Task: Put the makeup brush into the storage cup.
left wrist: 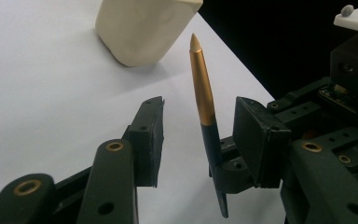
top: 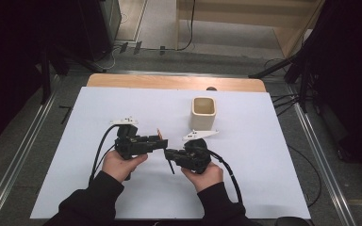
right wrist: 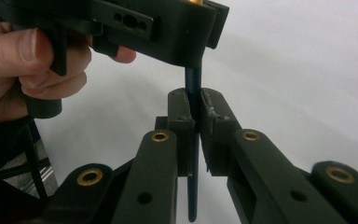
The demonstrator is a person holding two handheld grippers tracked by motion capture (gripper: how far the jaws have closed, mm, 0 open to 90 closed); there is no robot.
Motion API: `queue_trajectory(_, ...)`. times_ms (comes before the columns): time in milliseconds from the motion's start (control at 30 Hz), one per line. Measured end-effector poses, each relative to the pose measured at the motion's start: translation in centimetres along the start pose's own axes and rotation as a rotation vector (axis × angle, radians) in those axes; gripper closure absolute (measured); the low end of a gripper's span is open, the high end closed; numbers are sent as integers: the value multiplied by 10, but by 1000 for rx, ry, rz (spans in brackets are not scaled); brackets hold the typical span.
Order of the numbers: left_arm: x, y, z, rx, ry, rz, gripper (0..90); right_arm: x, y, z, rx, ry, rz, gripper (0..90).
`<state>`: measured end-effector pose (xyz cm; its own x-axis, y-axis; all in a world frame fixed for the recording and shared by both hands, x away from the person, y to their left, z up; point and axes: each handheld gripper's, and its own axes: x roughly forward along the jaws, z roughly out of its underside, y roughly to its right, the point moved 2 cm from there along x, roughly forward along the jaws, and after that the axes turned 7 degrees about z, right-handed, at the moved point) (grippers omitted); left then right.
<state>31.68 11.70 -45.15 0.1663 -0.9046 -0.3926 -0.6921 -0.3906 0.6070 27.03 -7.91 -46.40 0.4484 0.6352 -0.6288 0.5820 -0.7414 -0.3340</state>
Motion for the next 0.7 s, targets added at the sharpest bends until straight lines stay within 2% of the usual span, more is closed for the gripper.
queue_trajectory(100,0,-1,0,-28,14,12,581,0,0,0,4,5,0,844)
queue_trajectory(200,1,-1,1,-28,13,7,607,0,1,0,5,6,-3,844)
queue_trajectory(367,2,-2,2,-61,20,22,613,0,1,0,8,5,-5,844)
queue_trajectory(600,3,-4,3,-75,30,25,645,0,0,0,10,5,-7,844)
queue_trajectory(700,5,-2,4,-68,22,27,663,1,0,0,15,2,-9,844)
